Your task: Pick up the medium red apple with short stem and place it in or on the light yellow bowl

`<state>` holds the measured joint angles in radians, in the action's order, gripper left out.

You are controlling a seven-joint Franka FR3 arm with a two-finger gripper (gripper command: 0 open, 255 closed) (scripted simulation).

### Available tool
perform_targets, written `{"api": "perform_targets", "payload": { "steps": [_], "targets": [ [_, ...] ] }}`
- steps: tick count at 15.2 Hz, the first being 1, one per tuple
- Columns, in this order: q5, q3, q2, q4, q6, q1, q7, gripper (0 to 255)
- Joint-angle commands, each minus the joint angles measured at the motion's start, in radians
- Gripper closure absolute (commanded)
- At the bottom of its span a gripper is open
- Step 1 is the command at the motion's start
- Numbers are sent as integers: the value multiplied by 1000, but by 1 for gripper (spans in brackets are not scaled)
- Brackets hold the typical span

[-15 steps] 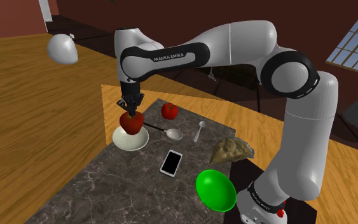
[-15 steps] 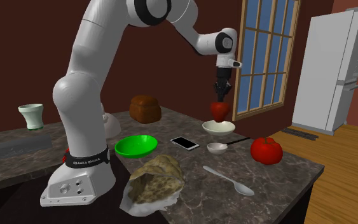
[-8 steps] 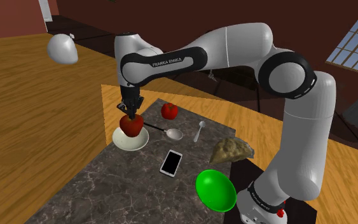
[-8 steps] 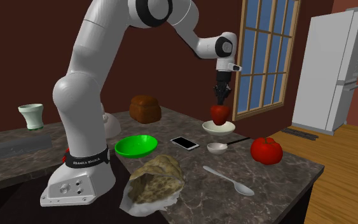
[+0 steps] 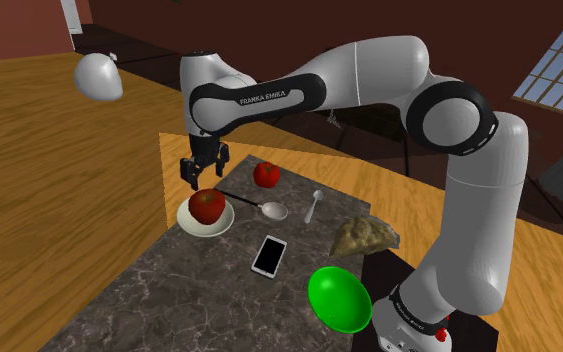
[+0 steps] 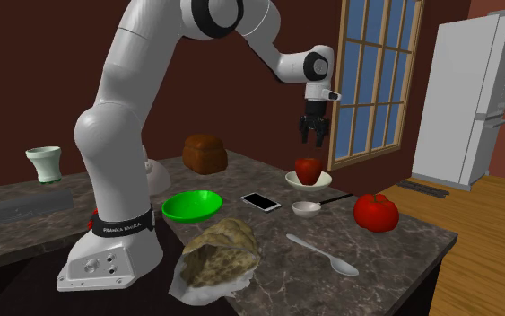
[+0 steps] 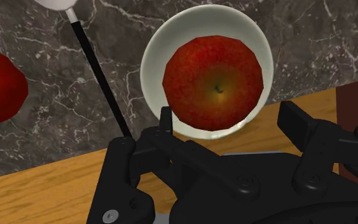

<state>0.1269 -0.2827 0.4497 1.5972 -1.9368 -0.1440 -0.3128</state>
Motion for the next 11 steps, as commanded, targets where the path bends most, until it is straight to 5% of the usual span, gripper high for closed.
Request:
{"api": "perform_targets", "payload": {
  "steps": [1,5,11],
  "targets": [
    [0,0,0,0,0,0,0,0],
    [-8,-5,-18,-103,119,-4,7,0],
    [-8,-5,-18,-103,119,-4,7,0]
  ]
}}
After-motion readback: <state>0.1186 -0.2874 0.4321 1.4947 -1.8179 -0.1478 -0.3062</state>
